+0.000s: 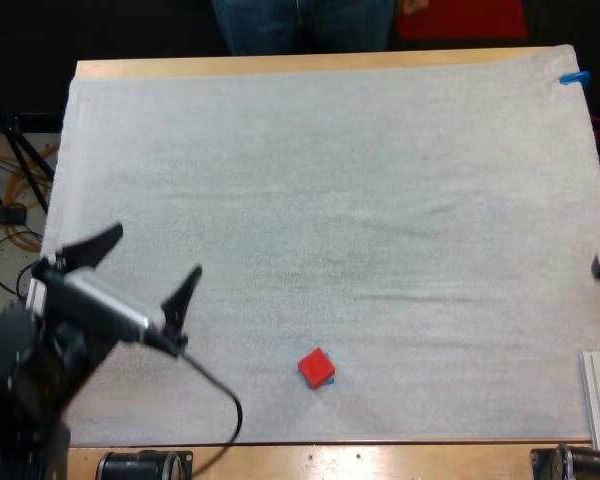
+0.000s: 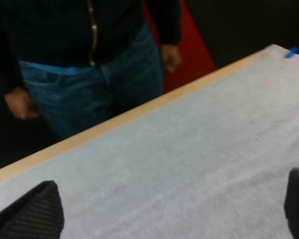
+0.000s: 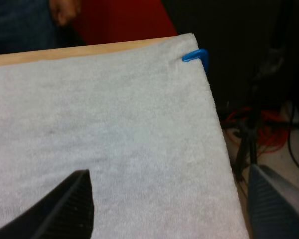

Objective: Stack red cube on blue cube

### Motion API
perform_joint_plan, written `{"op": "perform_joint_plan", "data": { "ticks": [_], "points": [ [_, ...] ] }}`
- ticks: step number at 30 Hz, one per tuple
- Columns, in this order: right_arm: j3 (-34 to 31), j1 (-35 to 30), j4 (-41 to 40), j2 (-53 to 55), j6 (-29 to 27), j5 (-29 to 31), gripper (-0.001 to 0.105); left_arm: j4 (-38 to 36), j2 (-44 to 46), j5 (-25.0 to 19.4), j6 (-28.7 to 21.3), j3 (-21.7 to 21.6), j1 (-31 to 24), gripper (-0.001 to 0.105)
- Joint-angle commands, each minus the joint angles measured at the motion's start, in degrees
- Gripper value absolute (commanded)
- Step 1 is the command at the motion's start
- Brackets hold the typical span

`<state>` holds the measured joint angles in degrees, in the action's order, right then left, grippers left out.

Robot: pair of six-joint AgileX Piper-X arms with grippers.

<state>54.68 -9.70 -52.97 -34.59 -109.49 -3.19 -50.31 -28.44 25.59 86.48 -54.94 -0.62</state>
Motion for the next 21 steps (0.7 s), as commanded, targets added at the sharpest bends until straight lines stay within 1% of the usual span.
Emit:
{"op": "perform_joint_plan", "data": {
  "ticks": [1,2,7,11,15,17,19,21],
  "points": [
    [-1.47,0.0,-0.51,3.89,-1.35,-0.67,0.063,-2.02,2.29,-0.52,-0.83,0.48,0.25,0.087],
    [-1.91,0.0,-0.79,4.87,-1.35,-1.03,0.063,-2.5,3.0,-0.51,-1.17,0.71,0.25,0.087],
    [-5.65,0.0,-6.37,16.65,-2.2,-7.52,0.063,-7.65,12.56,-0.51,-2.0,3.3,0.25,0.087],
    [-7.54,0.0,-9.83,22.5,-2.2,-7.96,0.063,-10.29,18.51,-0.51,-2.0,5.09,0.25,0.087],
    [-10.05,0.0,-13.1,27.77,-1.66,-7.96,0.063,-14.48,24.82,-0.65,-2.0,6.84,0.25,0.087],
    [-11.01,0.0,-13.61,29.61,-1.26,-8.29,0.063,-16.75,27.27,-1.22,-1.9,7.79,0.25,0.087],
    [-12.35,0.0,-13.72,32.36,-0.84,-8.65,0.063,-20.5,30.47,-2.28,-1.9,8.97,0.25,0.087],
    [-13.28,0.0,-13.87,34.29,-0.13,-8.65,0.063,-22.42,32.72,-2.75,-1.9,9.36,0.25,0.087]
  ]
}}
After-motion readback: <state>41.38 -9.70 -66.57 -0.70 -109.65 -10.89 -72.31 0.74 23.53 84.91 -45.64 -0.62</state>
